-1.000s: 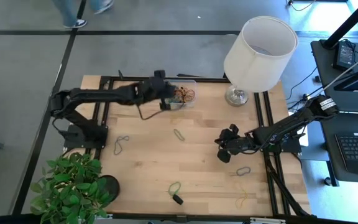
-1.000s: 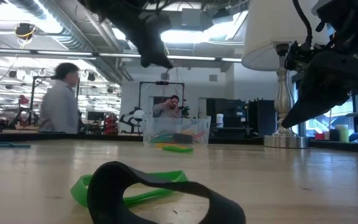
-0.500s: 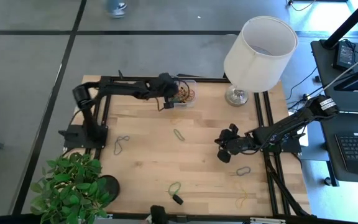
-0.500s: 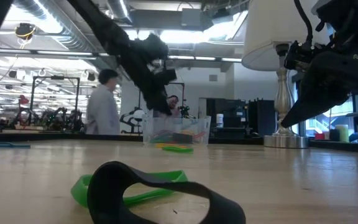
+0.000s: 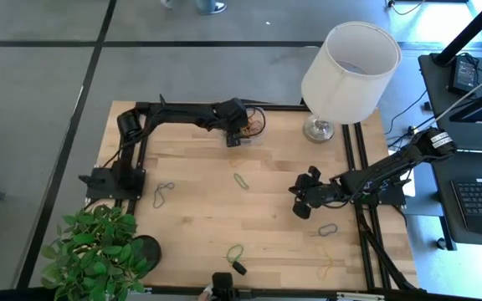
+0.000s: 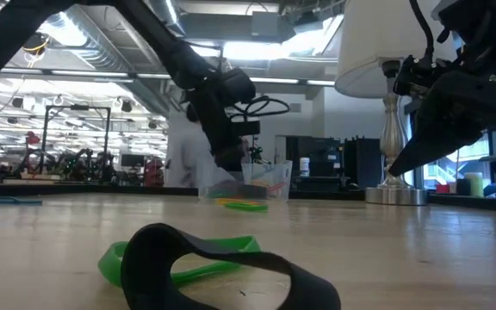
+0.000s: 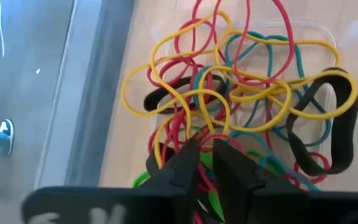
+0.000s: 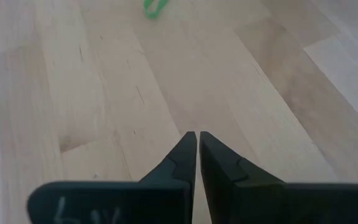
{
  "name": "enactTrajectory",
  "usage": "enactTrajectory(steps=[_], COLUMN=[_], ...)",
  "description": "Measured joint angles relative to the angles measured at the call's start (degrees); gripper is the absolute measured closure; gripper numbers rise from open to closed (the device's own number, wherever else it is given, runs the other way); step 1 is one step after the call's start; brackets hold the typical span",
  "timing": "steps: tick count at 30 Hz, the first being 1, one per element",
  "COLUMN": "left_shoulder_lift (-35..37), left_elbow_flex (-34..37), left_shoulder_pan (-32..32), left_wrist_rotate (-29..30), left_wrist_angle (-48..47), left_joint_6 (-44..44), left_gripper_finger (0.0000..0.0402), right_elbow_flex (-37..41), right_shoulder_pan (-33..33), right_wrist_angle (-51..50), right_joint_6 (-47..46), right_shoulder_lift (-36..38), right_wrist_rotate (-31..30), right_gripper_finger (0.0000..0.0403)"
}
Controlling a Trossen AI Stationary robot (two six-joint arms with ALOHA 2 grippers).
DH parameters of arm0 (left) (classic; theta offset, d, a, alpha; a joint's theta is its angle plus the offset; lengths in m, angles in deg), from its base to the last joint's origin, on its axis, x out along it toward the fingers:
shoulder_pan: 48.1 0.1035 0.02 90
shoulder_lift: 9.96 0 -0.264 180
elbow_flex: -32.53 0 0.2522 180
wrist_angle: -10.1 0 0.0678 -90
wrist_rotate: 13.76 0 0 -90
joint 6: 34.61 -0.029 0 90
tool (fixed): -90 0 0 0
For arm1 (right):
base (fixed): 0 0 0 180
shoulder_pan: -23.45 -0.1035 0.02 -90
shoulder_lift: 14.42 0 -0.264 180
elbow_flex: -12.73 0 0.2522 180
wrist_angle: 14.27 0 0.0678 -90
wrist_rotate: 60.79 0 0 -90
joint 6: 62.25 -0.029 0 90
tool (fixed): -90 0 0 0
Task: Pick and place rubber bands into bin
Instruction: Put the red rubber band into the transparent bin, then put the green rubber band into the transparent bin
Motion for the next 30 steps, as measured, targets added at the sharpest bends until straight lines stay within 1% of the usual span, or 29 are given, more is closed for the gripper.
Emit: enactTrajectory(steps=[4, 7, 9, 12, 15, 18, 21, 24, 27, 30], left_shoulder_lift=[0.3, 0.4, 0.4, 0.4, 0.7, 2.1, 4.2, 7.1, 10.0, 13.6], left_elbow_flex=[-2.8, -4.6, -6.2, -8.2, -8.9, -9.1, -9.1, -9.0, -7.5, -3.9], left_shoulder_pan=[-0.3, -0.7, -1.0, -1.5, -1.9, -1.9, -1.6, -1.3, -1.7, -2.1], left_wrist_rotate=[0.0, 0.2, 0.2, 0.2, -0.7, -2.9, -7.1, -11.6, -13.1, -13.3], left_wrist_angle=[-4.4, -8.0, -11.5, -16.2, -19.2, -20.3, -21.5, -21.6, -21.4, -20.1], left_joint_6=[0.1, 0.5, 1.6, 2.0, 2.0, 3.0, 5.1, 5.9, 6.9, 8.0], left_gripper_finger=[0.0315, 0.0291, 0.0284, 0.0284, 0.0294, 0.0308, 0.0327, 0.0353, 0.0391, 0.0398], right_elbow_flex=[0.0, 0.0, 0.0, 0.0, 0.0, 0.0, 0.0, 0.0, 0.0, 0.0], right_shoulder_pan=[0.0, 0.0, 0.0, 0.0, 0.0, 0.0, 0.0, 0.0, 0.0, 0.0], right_wrist_angle=[-0.1, -0.1, -0.2, -0.2, -0.2, -0.2, -0.2, -0.2, -0.2, -0.1], right_joint_6=[0.0, 0.0, 0.0, 0.0, 0.0, 0.0, 0.0, -0.2, -0.3, -0.4], right_shoulder_lift=[0.0, 0.0, 0.0, 0.0, 0.0, 0.0, 0.0, 0.0, 0.0, 0.0], right_wrist_rotate=[0.0, 0.0, 0.0, 0.0, 0.0, 0.0, 0.0, 0.0, 0.0, 0.0], right_gripper_finger=[0.0377, 0.0377, 0.0377, 0.0377, 0.0377, 0.0377, 0.0377, 0.0377, 0.0377, 0.0377])
